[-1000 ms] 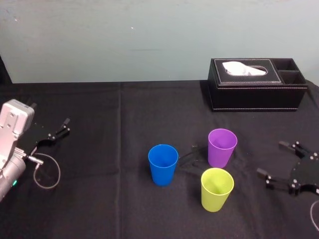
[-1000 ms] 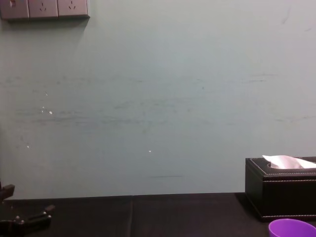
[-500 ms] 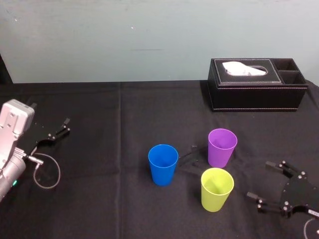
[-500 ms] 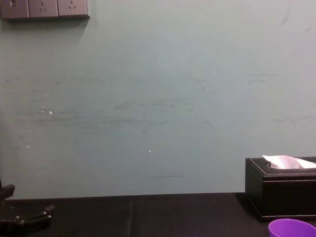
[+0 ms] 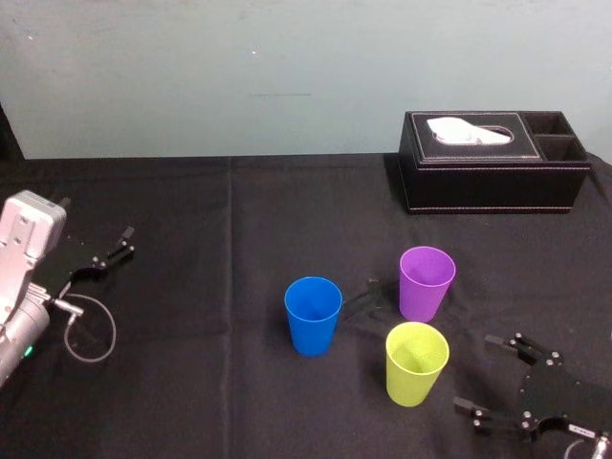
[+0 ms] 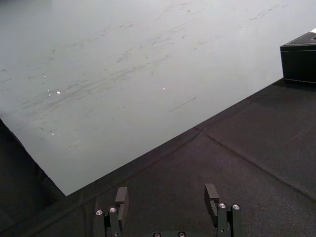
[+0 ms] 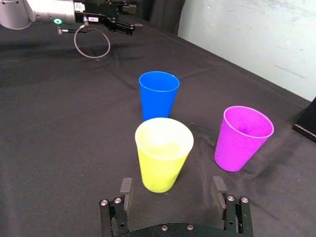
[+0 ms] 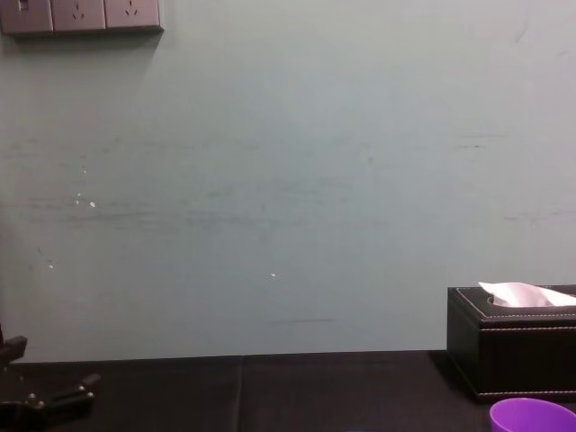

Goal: Stack the three plastic cups sequentially using one hand.

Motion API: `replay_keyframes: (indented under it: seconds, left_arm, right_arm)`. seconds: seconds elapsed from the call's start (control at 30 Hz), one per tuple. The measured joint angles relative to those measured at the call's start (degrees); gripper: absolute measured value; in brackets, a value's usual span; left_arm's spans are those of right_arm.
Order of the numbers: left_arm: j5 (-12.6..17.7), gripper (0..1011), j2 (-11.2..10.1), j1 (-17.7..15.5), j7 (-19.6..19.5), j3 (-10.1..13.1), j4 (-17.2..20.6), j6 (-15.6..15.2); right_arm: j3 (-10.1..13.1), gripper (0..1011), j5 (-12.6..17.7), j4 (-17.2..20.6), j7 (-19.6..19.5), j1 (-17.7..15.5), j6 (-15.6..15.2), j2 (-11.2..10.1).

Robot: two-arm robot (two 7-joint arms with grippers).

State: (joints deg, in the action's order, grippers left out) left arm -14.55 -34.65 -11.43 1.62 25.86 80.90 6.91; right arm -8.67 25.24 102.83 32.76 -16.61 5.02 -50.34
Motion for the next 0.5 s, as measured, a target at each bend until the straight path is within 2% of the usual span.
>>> replay_keyframes:
  seconds: [0.5]
  left_arm:
    - [0.0,1010,0.0,0.0,0.0,0.0,0.0,0.0]
  right_arm:
    - [-2.08,1002,-0.18,-2.35,1.88,2.48,-0.95,2.88]
